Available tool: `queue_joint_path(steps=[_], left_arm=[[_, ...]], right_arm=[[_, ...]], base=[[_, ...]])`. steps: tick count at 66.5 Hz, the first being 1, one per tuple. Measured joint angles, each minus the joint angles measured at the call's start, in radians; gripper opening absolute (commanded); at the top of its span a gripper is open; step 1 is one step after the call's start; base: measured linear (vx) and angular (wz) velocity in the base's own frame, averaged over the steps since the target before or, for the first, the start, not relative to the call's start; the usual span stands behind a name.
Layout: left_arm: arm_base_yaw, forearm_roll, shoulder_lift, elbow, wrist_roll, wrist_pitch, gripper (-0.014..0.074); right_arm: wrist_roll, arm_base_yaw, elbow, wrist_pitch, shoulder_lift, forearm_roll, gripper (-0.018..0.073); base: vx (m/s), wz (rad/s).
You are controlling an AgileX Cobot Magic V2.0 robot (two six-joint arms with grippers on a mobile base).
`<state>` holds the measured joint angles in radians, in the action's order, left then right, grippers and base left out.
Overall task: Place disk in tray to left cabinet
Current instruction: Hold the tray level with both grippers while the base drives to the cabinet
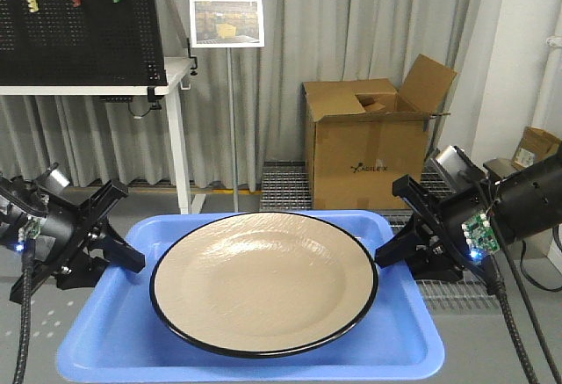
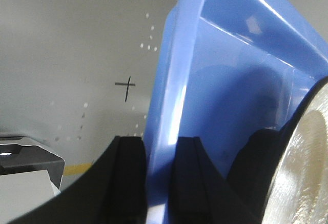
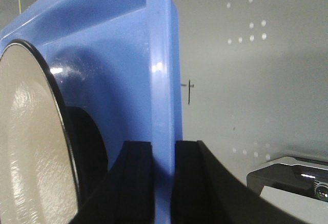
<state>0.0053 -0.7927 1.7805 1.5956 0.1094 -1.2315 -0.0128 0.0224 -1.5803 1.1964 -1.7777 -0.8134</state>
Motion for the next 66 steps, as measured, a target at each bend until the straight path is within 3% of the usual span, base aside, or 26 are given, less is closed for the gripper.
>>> queue_joint_path(steps=[66], left_arm=[[0.000, 0.001, 0.000, 0.000, 0.000, 0.000, 0.0000]], right_arm=[[0.000, 0.000, 0.000, -0.001, 0.000, -0.001, -0.0006]], base=[[0.52, -0.08]])
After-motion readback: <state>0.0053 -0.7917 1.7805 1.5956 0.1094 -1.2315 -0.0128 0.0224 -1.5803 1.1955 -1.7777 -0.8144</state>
